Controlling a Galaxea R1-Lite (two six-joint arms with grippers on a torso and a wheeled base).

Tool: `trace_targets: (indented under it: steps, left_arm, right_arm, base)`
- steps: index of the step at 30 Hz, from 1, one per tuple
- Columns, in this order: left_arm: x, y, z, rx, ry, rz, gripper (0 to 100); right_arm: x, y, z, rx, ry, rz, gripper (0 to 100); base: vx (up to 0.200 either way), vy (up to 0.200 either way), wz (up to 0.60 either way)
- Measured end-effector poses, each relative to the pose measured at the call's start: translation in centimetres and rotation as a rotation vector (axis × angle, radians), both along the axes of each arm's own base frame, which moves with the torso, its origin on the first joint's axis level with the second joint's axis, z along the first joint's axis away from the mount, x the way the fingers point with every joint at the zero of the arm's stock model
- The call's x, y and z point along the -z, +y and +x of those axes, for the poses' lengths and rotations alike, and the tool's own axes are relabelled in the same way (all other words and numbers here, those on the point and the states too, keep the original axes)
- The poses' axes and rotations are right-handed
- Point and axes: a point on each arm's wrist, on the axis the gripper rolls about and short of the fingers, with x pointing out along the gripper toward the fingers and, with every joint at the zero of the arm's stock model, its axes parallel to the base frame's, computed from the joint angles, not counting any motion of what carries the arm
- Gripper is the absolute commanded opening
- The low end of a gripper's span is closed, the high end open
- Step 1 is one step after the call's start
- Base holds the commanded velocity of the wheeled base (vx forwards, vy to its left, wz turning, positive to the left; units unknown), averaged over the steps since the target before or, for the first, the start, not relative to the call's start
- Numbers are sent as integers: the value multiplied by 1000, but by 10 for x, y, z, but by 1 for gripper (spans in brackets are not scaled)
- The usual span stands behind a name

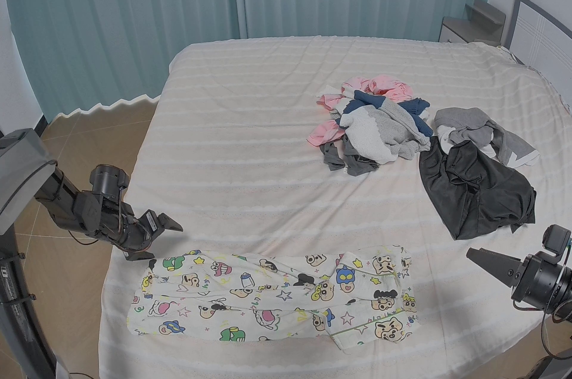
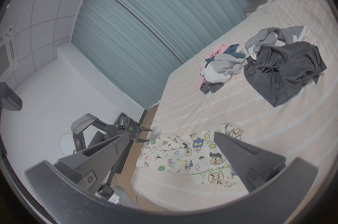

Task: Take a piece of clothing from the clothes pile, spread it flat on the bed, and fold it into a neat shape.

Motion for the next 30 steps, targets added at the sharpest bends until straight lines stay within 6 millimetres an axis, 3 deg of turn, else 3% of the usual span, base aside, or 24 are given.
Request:
trace_targets:
  steps: [9,14,23,30]
  left_arm:
    - [20,-4,4,27,38,98,100]
    - [16,0,2,15,33,95,100]
    - [15,6,-21,57,64,120,100]
    - [14,4,-23,66,46,104,100]
  right_arm:
    - [-1,0,-2,-6,-10,3,100]
    - [-1,0,-2,-6,-12,3,100]
    - [-1,0,-2,-8,-12,4,100]
    - [-1,2,-4,-29,-14,3,100]
  base:
    - [0,0,0]
    - [0,0,0]
    - [0,0,0]
    - [0,0,0]
